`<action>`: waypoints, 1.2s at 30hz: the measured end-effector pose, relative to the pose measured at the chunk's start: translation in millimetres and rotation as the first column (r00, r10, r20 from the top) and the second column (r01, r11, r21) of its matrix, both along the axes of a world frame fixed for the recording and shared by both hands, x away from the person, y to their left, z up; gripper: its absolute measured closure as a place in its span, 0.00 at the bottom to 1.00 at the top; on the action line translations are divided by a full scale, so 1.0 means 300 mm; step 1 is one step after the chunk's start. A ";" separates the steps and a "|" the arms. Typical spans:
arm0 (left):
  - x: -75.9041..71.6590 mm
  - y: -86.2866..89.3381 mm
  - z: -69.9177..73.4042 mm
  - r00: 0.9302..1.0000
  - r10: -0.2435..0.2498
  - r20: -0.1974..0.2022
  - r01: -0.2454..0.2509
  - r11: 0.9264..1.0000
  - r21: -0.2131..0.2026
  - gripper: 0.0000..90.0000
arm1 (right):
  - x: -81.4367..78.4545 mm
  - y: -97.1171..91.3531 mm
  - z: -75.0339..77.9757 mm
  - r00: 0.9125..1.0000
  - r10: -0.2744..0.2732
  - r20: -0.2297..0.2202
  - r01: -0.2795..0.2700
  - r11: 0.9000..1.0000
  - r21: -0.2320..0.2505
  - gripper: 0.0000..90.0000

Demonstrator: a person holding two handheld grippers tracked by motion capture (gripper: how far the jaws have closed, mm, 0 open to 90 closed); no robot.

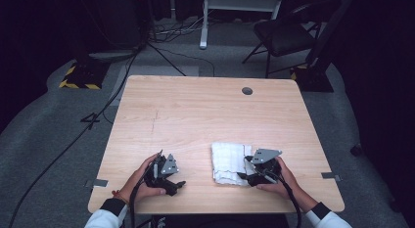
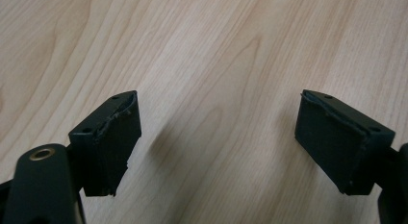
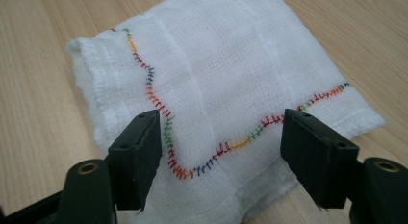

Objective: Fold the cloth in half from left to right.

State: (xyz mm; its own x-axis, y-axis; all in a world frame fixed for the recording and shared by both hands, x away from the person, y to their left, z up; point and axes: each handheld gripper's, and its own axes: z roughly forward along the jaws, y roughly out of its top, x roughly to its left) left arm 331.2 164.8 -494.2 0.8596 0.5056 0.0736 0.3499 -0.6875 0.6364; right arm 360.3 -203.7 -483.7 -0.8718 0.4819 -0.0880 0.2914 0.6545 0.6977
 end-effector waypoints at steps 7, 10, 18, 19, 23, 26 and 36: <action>0.020 0.055 -0.024 0.998 0.039 -0.053 -0.043 0.996 -0.082 0.16 | 0.071 -0.011 -0.026 0.997 -0.023 -0.070 0.025 0.999 0.023 0.25; 0.020 0.059 -0.029 0.998 0.039 -0.047 -0.043 0.995 -0.095 0.16 | 0.105 -0.020 -0.031 0.994 -0.029 -0.110 0.034 0.998 0.043 0.25; 0.027 0.059 -0.031 0.999 0.032 -0.043 -0.036 0.995 -0.094 0.14 | 0.171 -0.018 -0.033 0.990 -0.065 -0.125 0.071 0.996 0.048 0.25; 0.029 0.058 -0.032 0.998 0.037 -0.044 -0.041 0.995 -0.092 0.13 | 0.181 -0.016 -0.032 0.989 -0.074 -0.127 0.081 0.996 0.045 0.25; 0.043 0.049 -0.033 0.997 0.057 -0.051 -0.061 0.994 -0.089 0.08 | 0.219 -0.007 -0.032 0.986 -0.107 -0.125 0.113 0.993 0.043 0.26; 0.047 0.049 -0.033 0.997 0.053 -0.050 -0.057 0.995 -0.087 0.08 | 0.250 -0.002 -0.031 0.984 -0.129 -0.122 0.135 0.990 0.040 0.27; 0.049 0.048 -0.033 0.997 0.049 -0.051 -0.053 0.995 -0.087 0.07 | 0.352 0.019 -0.029 0.973 -0.206 -0.103 0.211 0.977 0.040 0.29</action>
